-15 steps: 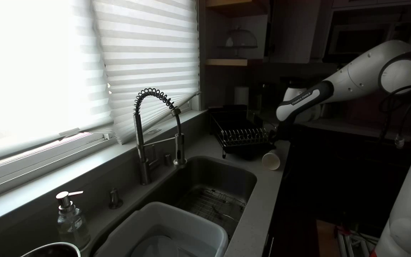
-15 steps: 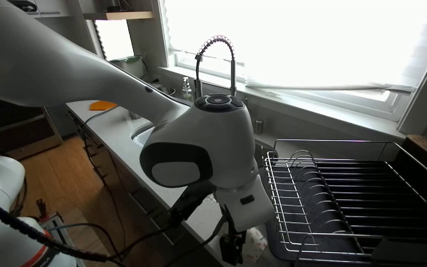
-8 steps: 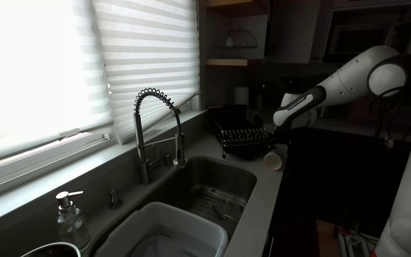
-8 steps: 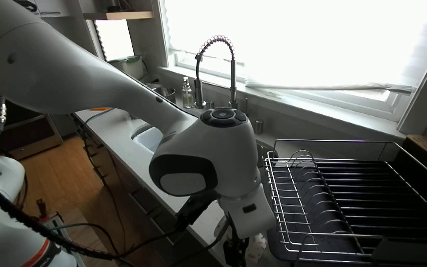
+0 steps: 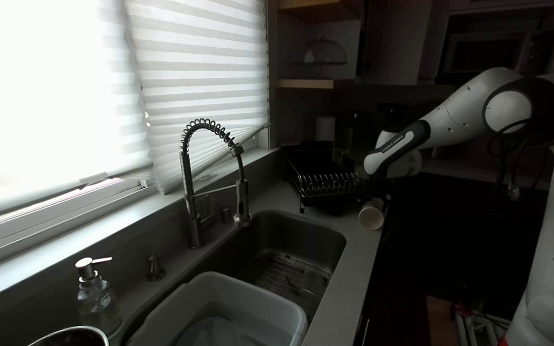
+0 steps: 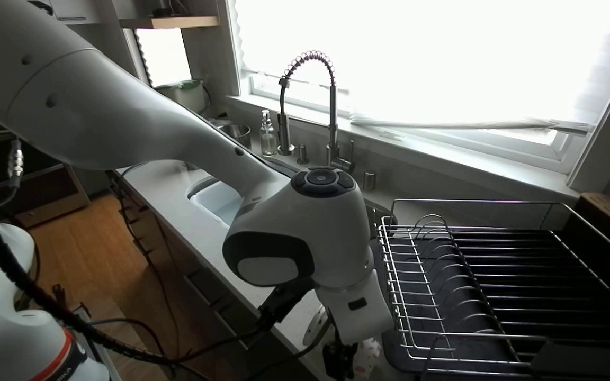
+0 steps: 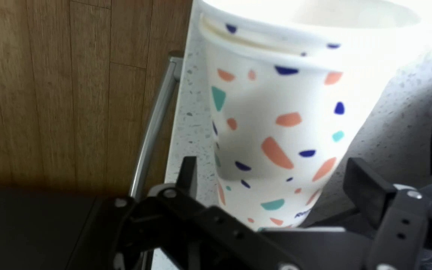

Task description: Stack the cups then flip them over and hang them on the plate rack

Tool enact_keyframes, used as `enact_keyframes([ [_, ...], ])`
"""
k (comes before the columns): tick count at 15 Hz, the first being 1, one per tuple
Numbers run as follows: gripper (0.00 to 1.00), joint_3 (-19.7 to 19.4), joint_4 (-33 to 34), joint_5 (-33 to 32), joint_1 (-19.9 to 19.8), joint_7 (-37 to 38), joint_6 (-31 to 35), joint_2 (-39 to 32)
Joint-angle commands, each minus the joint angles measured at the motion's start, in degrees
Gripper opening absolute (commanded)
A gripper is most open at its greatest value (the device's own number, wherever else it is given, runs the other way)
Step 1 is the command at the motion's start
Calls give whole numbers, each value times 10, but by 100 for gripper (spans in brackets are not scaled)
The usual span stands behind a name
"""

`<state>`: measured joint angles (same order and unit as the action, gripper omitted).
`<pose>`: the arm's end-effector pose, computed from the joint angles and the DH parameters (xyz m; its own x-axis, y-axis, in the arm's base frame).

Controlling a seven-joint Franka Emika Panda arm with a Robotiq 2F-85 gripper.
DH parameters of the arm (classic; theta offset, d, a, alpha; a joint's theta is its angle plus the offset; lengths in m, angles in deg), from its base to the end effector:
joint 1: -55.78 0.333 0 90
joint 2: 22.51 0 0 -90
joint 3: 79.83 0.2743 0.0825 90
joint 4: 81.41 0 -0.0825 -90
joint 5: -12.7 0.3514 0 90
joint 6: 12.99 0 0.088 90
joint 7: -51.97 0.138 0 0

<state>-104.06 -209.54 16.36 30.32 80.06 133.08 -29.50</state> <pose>0.3457 -0.4080 0.2914 0.1600 -0.9706 0.1799 -0.9797 -0.1783 -0.0911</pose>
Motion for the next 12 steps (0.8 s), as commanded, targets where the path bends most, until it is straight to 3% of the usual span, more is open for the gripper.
enact_keyframes([
  [1, 97, -4, 2, 31, 7, -5, 15, -16],
  [2, 73, -4, 2, 35, 8, -6, 15, -17],
  [4, 72, -5, 1, 38, 10, -5, 14, -14],
  [8, 44, -13, 1, 12, 15, 20, -7, 9],
  [12, 40, -16, -4, 2, 17, 43, -53, 40],
])
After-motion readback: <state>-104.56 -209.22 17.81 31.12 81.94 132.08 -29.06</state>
